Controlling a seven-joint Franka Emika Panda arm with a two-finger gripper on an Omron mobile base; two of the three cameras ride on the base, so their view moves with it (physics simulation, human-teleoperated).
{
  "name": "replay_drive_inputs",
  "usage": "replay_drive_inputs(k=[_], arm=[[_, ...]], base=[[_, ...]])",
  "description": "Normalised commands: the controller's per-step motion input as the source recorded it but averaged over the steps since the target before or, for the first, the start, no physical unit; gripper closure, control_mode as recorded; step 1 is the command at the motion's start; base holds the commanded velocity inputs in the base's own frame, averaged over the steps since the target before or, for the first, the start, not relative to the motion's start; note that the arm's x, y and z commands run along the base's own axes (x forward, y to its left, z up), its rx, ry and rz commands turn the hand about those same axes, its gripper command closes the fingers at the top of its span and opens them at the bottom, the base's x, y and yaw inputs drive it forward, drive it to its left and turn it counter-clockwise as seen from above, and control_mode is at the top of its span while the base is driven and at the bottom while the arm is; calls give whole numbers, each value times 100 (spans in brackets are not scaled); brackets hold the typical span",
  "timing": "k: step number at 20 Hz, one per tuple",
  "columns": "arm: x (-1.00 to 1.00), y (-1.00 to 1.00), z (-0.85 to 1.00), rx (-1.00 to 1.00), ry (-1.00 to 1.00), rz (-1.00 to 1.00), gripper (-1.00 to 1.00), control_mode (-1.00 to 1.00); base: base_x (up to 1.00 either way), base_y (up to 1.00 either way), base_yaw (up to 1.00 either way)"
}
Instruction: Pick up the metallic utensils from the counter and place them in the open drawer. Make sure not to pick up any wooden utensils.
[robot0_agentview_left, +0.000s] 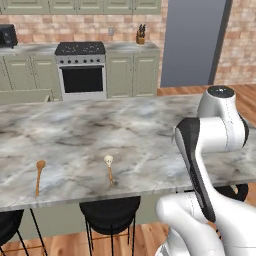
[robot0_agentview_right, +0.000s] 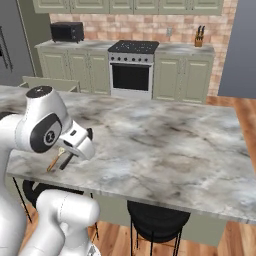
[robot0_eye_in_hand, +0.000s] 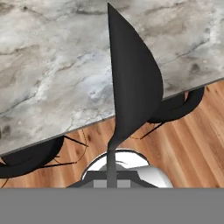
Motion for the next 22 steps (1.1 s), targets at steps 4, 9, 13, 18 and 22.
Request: replay_drive_inputs(k=[4,9,13,18,22], arm=[[0,0,0,-1,2,0,100,-100],[0,0,0,0,0,0,100,-100],[0,0,0,0,0,0,100,-100],[-2,0,0,0,0,0,100,100],[0,0,0,0,0,0,100,100]], base=[[0,0,0],[0,0,0],[0,0,0],[-12,-2,-1],[-59,-16,-10]])
